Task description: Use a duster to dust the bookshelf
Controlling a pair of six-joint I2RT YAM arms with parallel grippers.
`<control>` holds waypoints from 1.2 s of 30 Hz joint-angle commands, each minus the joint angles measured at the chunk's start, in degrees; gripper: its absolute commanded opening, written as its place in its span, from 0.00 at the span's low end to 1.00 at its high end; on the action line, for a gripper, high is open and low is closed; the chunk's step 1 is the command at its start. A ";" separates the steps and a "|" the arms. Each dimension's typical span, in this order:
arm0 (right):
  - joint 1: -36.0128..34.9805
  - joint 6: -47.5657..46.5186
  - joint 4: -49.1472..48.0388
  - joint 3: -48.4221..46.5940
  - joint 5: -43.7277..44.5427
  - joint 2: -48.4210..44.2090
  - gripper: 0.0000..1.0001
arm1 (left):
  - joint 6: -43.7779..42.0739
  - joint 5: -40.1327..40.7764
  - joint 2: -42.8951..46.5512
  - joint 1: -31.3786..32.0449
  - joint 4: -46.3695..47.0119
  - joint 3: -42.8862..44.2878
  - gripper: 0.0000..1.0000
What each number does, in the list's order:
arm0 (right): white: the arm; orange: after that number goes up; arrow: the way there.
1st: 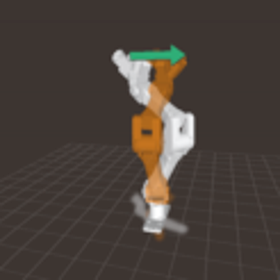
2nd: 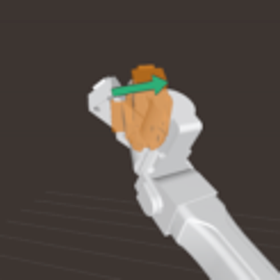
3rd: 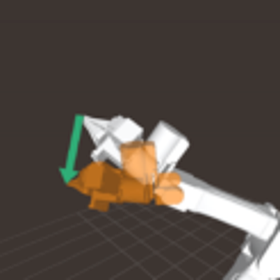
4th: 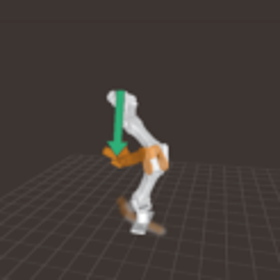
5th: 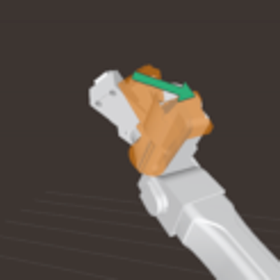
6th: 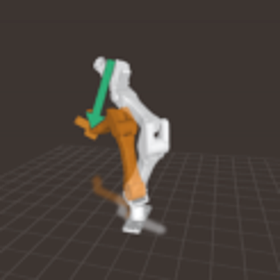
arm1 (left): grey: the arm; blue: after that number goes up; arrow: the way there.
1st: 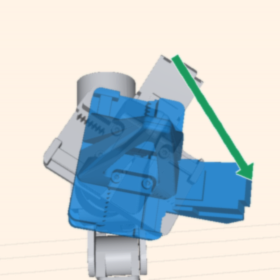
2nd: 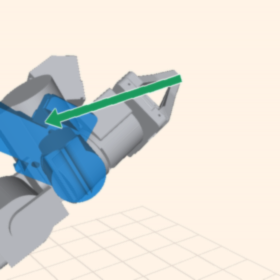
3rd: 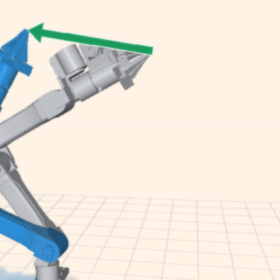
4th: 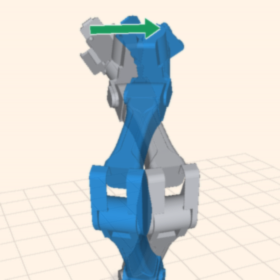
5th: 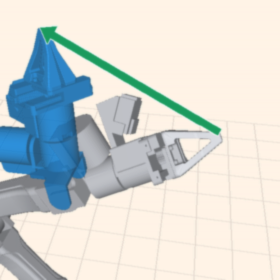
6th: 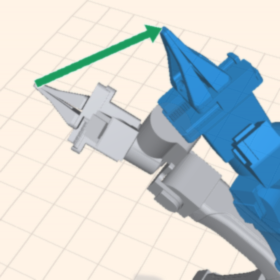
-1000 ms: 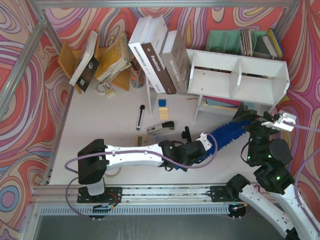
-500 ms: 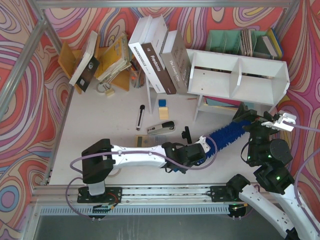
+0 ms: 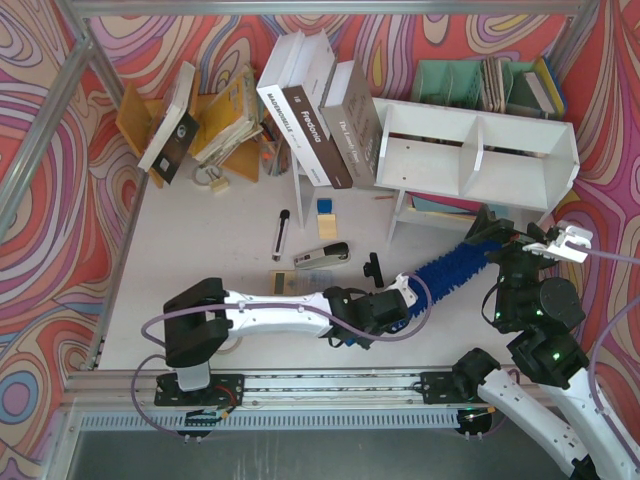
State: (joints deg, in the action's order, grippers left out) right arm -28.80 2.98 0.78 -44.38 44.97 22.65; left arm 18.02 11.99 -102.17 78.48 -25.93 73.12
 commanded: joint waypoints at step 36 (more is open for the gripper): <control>0.23 0.11 -0.20 -0.18 0.48 -0.96 0.99 | 21.96 16.58 20.83 0.18 -6.59 -18.00 0.00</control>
State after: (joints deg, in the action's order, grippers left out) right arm -28.80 2.98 0.78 -44.38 44.99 22.13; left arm 34.35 24.12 -82.02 79.13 -32.97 55.51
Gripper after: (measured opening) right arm 0.987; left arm 0.343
